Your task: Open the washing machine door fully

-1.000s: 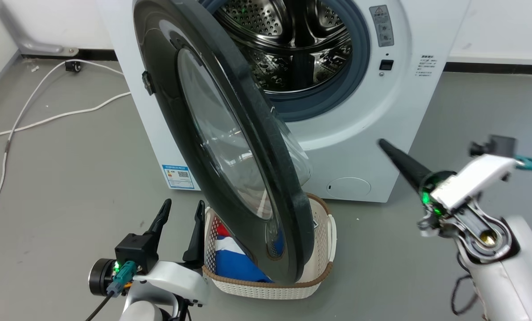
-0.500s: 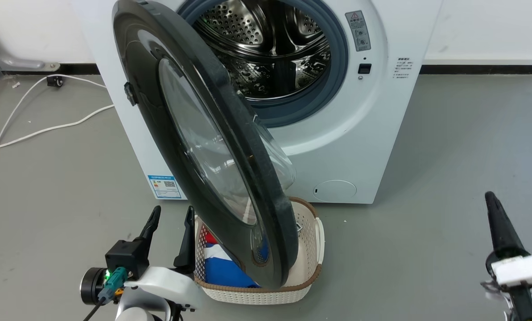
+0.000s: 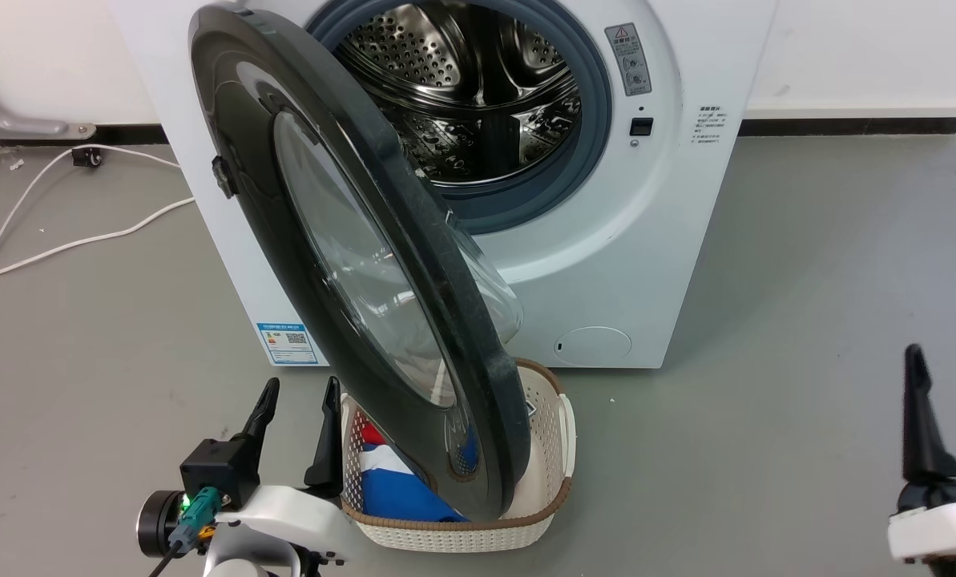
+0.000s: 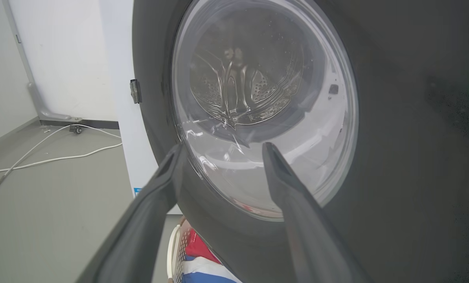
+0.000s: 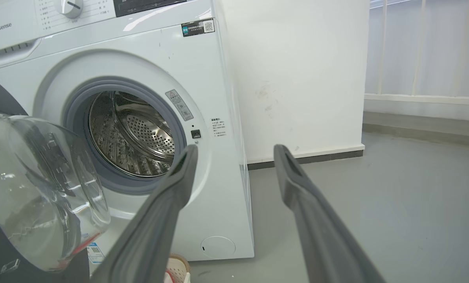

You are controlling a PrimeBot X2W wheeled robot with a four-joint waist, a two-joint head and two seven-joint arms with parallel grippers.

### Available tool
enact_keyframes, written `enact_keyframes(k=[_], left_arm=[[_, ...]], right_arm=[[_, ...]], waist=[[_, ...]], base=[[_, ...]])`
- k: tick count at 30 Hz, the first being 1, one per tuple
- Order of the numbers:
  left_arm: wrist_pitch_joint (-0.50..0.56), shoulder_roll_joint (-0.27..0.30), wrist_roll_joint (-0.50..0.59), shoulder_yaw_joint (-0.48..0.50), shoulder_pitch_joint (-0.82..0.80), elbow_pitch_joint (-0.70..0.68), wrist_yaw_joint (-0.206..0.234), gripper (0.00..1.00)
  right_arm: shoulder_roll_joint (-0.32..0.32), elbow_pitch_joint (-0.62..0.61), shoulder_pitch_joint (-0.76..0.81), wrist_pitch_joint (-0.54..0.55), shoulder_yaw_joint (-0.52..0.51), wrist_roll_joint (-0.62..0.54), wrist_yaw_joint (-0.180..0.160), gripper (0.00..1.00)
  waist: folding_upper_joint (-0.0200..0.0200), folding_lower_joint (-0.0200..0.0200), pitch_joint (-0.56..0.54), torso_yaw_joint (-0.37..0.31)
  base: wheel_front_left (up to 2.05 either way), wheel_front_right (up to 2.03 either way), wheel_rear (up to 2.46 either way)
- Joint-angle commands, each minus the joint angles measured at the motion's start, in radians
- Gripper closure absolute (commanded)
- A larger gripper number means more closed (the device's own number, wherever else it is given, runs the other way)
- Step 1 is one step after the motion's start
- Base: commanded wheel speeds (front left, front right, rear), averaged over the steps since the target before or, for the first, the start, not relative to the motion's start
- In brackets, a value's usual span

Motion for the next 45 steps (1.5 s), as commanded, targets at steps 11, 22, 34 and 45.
enact_keyframes(k=[11,22,34,45], left_arm=[[-0.003,-0.001,0.013,0.004,0.003,0.009,-0.01,0.0],[-0.003,-0.001,0.015,0.005,0.008,0.019,-0.007,0.0],[-0.003,-0.001,0.021,-0.001,-0.003,0.033,-0.006,0.0],[-0.003,-0.001,0.026,0.001,-0.01,0.04,-0.019,1.0]], right_arm=[[0.114,-0.065,0.126,0.068,0.061,-0.27,0.0,0.0],[0.136,0.002,0.116,0.046,0.096,-0.267,0.0,0.0],[0.14,0.021,0.101,0.037,0.104,-0.269,0.0,0.0],[0.144,0.029,0.093,0.028,0.104,-0.272,0.0,0.0]], waist=[[0.0,0.0,-0.004,0.005],[0.0,0.0,-0.008,-0.004],[0.0,0.0,-0.005,-0.004],[0.0,0.0,-0.006,0.0]], base=[[0.0,0.0,0.0],[0.0,0.0,0.0],[0.0,0.0,0.0],[0.0,0.0,0.0]])
